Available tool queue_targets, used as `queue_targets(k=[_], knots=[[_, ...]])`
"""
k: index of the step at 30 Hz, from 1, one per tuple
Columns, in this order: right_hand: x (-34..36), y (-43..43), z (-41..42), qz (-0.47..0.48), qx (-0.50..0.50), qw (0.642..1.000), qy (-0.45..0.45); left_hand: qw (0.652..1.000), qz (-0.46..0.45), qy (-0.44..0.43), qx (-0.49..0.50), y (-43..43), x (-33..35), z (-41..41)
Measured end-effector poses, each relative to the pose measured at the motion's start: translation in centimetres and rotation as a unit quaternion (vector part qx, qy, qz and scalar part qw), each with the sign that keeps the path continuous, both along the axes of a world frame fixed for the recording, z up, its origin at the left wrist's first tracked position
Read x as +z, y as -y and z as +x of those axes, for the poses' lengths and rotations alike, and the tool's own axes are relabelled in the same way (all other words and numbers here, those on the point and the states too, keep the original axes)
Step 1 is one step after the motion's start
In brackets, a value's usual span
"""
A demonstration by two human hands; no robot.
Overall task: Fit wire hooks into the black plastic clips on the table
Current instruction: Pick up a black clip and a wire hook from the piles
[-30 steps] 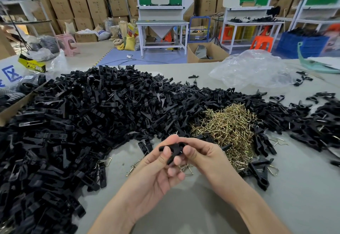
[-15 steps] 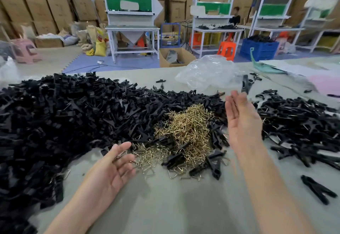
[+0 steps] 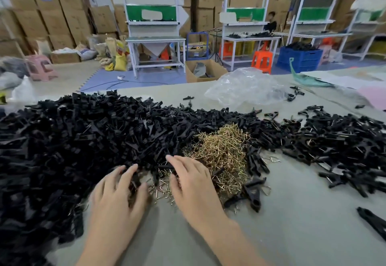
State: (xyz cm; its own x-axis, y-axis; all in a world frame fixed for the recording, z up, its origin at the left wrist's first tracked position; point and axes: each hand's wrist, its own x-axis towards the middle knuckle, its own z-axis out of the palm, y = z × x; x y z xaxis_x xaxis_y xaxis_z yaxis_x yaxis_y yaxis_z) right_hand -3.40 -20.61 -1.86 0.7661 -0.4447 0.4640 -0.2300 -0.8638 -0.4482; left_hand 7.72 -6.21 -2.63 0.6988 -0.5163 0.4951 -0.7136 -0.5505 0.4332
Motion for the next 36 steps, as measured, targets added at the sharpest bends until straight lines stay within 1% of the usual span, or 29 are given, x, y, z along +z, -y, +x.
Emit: queue_targets(k=[2,3,4,8,10,16,18,21,23,25,27,32,34,36], knots=[[-0.8,-0.4,0.6,-0.034,-0.017,0.997,-0.072,0.992,0.106,-0.062,0.033,0.1,-0.1,0.4],[-1.1,-0.3,0.8,-0.045,-0.019,0.995,-0.09,0.986,0.145,-0.069,0.039,0.2,-0.2,0.5],[-1.2,-0.2,0.9,-0.054,-0.02,0.994,-0.096,0.985,0.157,-0.058,0.038,0.3,-0.4,0.6],[-1.1,-0.1,1.0,-0.056,-0.029,0.996,-0.063,0.992,0.112,-0.043,0.03,0.6,-0.4,0.8],[-1.1,-0.2,1.1,-0.057,-0.038,0.996,-0.061,0.994,0.092,-0.063,0.014,0.6,-0.5,0.9],[-0.9,-0.3,1.0,-0.07,-0.072,0.994,-0.049,0.997,0.021,-0.071,-0.009,0.6,-0.7,0.9],[-0.9,-0.3,0.9,-0.082,-0.101,0.991,-0.035,0.997,0.022,-0.067,-0.009,0.6,-0.8,1.0],[-0.9,-0.1,0.7,-0.086,-0.136,0.987,-0.012,0.997,0.064,-0.028,-0.01,0.7,-0.9,0.7],[-0.9,-0.3,0.7,-0.106,-0.136,0.985,0.004,0.997,0.076,-0.009,-0.005,0.8,-0.6,0.4],[-1.0,-0.8,1.0,-0.129,-0.11,0.985,0.015,0.997,0.072,-0.003,0.003,0.8,-0.4,0.2],[-1.0,-1.6,1.7,-0.137,-0.1,0.985,0.006,0.997,0.071,-0.006,0.01,0.8,-0.3,0.2],[-0.6,-2.7,4.0,-0.123,-0.144,0.978,-0.09,0.998,0.029,-0.054,0.026,0.7,0.1,0.1],[-0.5,-2.9,4.5,-0.116,-0.149,0.977,-0.096,0.998,-0.003,-0.056,0.04,0.5,0.5,0.1],[-0.7,-2.9,4.5,-0.107,-0.139,0.981,-0.078,0.996,-0.04,-0.07,0.03,0.3,1.0,0.0]])
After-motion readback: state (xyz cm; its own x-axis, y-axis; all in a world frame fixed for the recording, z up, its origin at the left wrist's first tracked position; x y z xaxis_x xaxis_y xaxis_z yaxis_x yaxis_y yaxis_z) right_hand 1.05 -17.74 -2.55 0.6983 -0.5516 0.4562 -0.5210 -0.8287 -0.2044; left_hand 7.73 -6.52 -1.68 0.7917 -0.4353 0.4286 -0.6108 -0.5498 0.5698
